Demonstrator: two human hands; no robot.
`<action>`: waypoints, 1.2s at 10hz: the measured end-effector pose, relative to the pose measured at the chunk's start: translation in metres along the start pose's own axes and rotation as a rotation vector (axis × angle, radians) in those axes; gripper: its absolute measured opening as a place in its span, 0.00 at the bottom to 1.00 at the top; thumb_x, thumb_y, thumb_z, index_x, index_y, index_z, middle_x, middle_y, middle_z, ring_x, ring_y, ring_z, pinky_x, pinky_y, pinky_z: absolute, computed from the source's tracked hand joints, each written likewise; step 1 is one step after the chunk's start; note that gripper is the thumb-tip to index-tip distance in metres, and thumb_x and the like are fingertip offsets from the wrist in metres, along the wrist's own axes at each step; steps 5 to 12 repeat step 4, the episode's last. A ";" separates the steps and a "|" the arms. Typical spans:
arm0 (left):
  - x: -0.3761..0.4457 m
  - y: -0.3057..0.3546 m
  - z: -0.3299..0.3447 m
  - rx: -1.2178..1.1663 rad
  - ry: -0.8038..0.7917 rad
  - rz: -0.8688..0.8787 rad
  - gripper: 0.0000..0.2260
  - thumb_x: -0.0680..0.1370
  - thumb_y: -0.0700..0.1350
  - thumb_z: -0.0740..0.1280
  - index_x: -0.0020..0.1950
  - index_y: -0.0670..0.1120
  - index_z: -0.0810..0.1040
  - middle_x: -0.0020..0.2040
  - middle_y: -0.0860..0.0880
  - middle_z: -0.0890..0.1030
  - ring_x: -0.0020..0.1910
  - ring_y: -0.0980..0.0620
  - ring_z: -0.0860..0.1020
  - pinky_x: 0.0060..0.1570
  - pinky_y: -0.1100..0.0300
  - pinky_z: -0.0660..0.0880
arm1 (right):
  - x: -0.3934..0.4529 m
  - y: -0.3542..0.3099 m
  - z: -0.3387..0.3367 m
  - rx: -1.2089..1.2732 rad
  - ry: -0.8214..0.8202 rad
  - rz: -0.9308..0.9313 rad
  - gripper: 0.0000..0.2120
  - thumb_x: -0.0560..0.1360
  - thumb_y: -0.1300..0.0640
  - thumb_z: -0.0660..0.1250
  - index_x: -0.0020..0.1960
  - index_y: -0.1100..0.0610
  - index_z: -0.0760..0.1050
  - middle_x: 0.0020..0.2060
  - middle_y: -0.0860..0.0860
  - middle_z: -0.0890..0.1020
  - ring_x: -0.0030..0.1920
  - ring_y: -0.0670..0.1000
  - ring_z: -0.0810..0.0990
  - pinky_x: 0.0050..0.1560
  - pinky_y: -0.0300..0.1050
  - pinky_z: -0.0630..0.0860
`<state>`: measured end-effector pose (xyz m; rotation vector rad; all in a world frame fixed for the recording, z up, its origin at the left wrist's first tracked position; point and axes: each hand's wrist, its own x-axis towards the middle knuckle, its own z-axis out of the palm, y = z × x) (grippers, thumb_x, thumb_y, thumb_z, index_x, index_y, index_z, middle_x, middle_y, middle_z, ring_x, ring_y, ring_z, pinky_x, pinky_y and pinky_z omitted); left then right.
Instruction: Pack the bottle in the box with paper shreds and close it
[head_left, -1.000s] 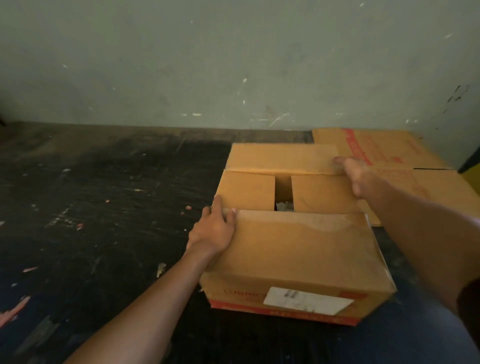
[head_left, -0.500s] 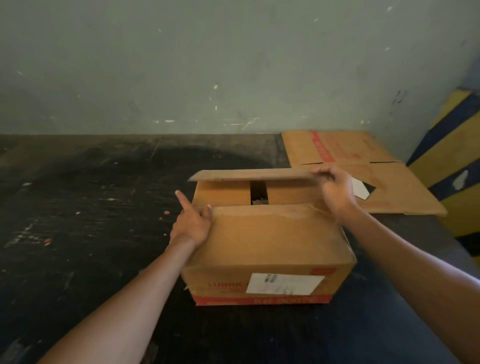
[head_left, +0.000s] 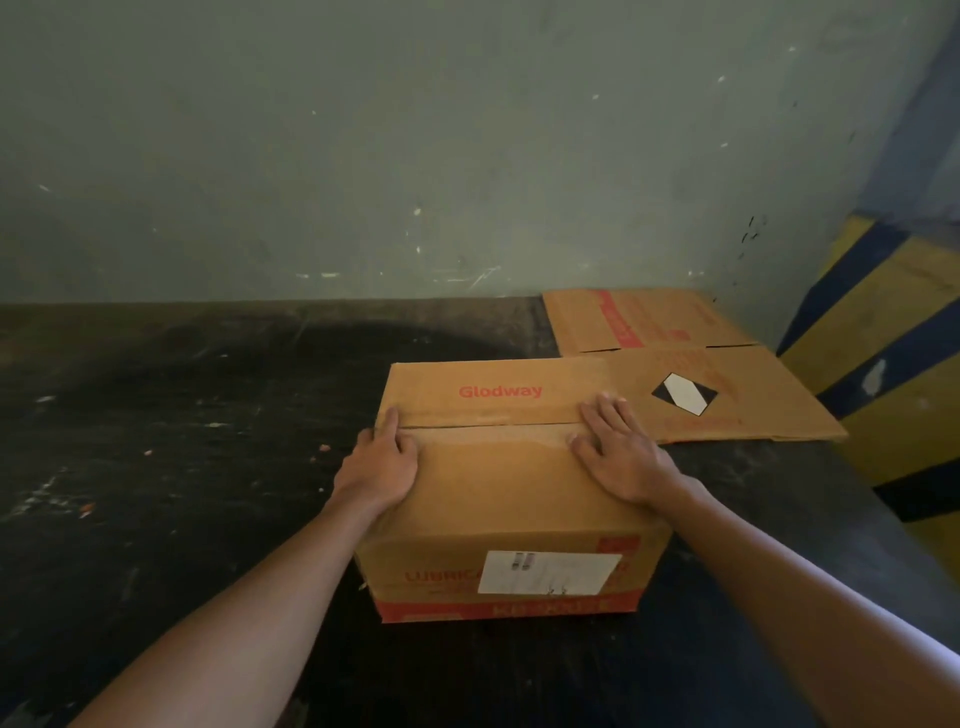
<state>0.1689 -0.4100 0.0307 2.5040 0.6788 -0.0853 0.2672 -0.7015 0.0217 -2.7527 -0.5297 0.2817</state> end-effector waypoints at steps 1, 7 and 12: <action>0.001 0.006 -0.004 0.040 -0.005 -0.008 0.27 0.82 0.59 0.46 0.80 0.58 0.44 0.80 0.43 0.55 0.73 0.36 0.64 0.68 0.40 0.64 | 0.000 -0.003 -0.004 0.003 -0.001 0.014 0.33 0.81 0.36 0.46 0.81 0.50 0.43 0.80 0.49 0.41 0.78 0.51 0.35 0.77 0.59 0.46; -0.027 0.015 -0.009 0.056 0.219 0.248 0.24 0.81 0.52 0.59 0.77 0.55 0.60 0.81 0.46 0.54 0.79 0.39 0.47 0.74 0.34 0.42 | -0.055 -0.039 -0.004 0.147 0.315 -0.066 0.21 0.81 0.47 0.58 0.73 0.48 0.65 0.75 0.49 0.65 0.79 0.53 0.53 0.74 0.69 0.40; -0.027 0.015 -0.009 0.056 0.219 0.248 0.24 0.81 0.52 0.59 0.77 0.55 0.60 0.81 0.46 0.54 0.79 0.39 0.47 0.74 0.34 0.42 | -0.055 -0.039 -0.004 0.147 0.315 -0.066 0.21 0.81 0.47 0.58 0.73 0.48 0.65 0.75 0.49 0.65 0.79 0.53 0.53 0.74 0.69 0.40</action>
